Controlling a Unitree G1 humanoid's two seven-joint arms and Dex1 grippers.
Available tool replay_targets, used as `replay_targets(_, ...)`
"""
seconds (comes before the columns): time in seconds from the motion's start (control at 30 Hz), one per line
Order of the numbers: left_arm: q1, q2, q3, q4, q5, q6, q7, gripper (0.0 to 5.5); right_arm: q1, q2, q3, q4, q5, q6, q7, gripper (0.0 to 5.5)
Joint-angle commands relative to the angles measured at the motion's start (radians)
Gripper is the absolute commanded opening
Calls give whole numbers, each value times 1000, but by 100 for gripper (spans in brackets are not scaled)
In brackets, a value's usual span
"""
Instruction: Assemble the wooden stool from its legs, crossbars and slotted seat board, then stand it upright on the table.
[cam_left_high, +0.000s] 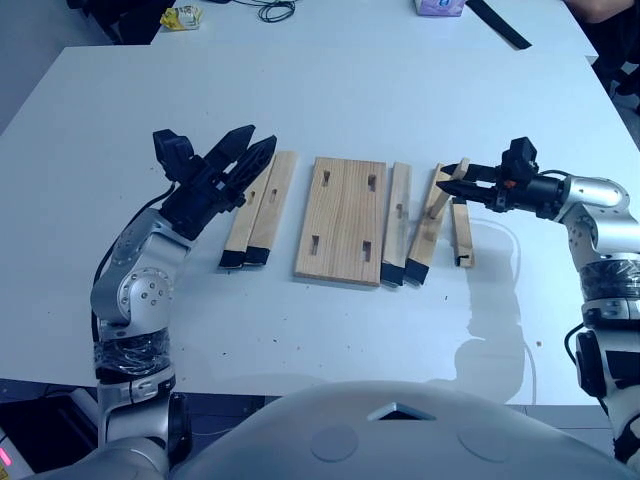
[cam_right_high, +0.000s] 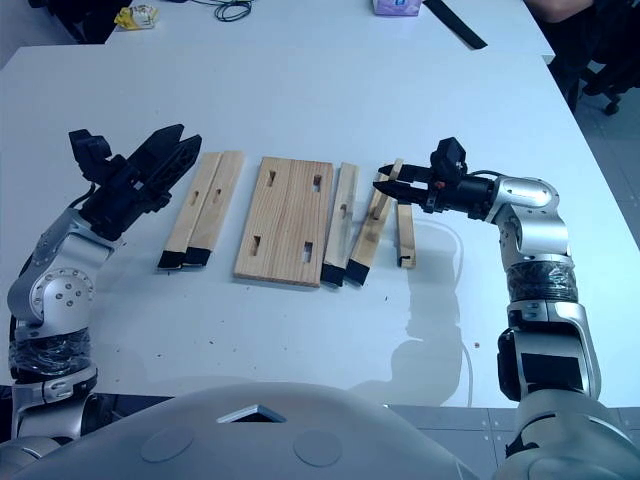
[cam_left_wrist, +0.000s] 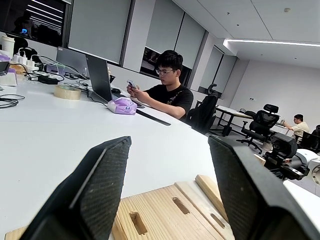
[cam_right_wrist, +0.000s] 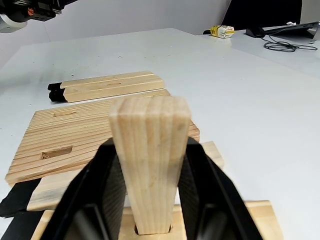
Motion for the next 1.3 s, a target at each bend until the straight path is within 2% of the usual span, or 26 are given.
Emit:
replay_targets(0.03, -9, 6, -3, -1, 4, 14, 2, 286, 74, 10, 98, 8, -133, 4, -64, 132)
replay_targets(0.23, 5, -3, -6, -11, 6, 11, 6, 286, 92, -8, 130, -30, -127, 15, -79, 132)
replay_targets(0.53, 4, -8, -3, -9, 6, 9, 10, 286, 94, -28, 106, 52, -102, 49, -95, 132)
replay_targets(1.07, -10, 10, 3, -1, 4, 17, 1, 286, 243, -59, 60, -222, 44, 153, -88, 132)
replay_targets(1.3, -10, 10, -3, -1, 8, 20, 1, 286, 278, -47, 93, -245, 23, 147, -97, 132)
